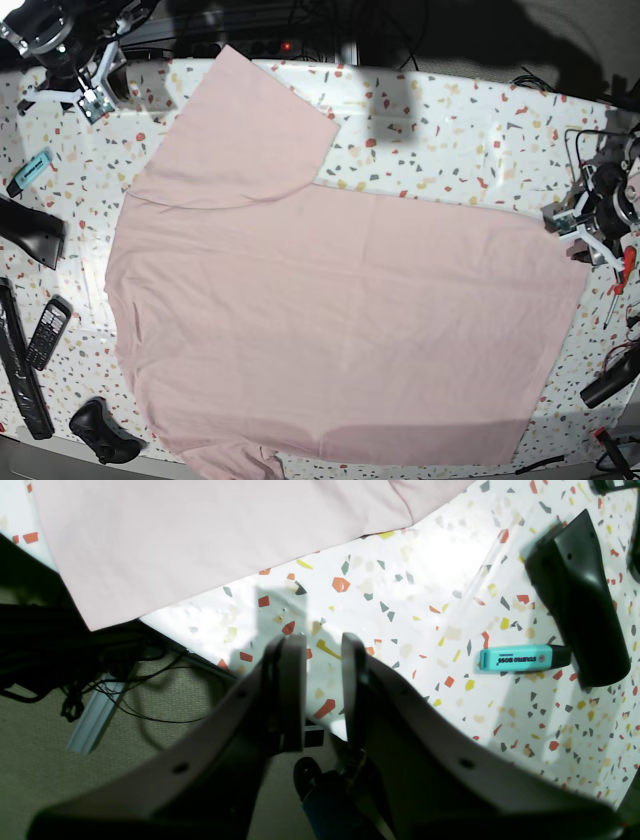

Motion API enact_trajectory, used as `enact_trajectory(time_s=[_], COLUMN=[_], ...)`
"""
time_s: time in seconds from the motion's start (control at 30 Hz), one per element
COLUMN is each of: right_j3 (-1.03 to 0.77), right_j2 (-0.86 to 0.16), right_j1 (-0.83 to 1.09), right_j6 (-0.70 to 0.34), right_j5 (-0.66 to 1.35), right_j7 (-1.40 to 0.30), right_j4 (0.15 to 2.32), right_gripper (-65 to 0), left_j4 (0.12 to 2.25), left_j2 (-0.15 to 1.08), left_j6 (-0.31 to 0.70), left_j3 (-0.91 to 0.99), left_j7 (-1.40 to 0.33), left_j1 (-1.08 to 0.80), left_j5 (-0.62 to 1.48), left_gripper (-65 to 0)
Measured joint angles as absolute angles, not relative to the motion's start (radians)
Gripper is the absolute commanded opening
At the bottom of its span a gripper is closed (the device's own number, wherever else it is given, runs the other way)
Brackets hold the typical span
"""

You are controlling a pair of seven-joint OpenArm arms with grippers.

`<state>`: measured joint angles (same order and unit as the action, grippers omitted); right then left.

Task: Fold the T-shirt properly
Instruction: 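Move the right gripper toward the shirt shoulder, left gripper toward hem corner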

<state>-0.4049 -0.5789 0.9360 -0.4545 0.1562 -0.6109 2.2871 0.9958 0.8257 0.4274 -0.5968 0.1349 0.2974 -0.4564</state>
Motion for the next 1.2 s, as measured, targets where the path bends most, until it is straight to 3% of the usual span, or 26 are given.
enact_trajectory(time_s=[0.33, 0.5, 0.67, 0.83, 1.2], right_j3=[-0.405, -0.405, -0.405, -0.405, -0.405], right_j2=[-0.579, -0.579, -0.579, -0.579, -0.579], right_j1=[0.936, 0.936, 0.936, 0.936, 0.936], right_j6=[-0.455, -0.455, -0.455, -0.455, -0.455], right_j5=[0.156, 0.156, 0.156, 0.156, 0.156], right_j7=[-0.614, -0.614, -0.615, -0.620, -0.630], right_j4=[2.287, 2.287, 2.287, 2.287, 2.287], right_gripper=[-52.6, -52.6, -52.6, -52.6, -52.6], left_j4=[0.892, 0.892, 0.892, 0.892, 0.892], left_j2=[0.784, 0.780, 0.779, 0.779, 0.779], left_j6=[0.428, 0.483, 0.485, 0.494, 0.494], left_j3=[-0.618, -0.618, -0.618, -0.618, -0.618], left_j7=[0.146, 0.146, 0.146, 0.147, 0.147], left_j1=[0.377, 0.377, 0.377, 0.374, 0.374], left_j5=[-0.476, -0.476, -0.476, -0.521, -0.521], left_gripper=[-40.6, -49.7, -51.9, -65.0, -65.0])
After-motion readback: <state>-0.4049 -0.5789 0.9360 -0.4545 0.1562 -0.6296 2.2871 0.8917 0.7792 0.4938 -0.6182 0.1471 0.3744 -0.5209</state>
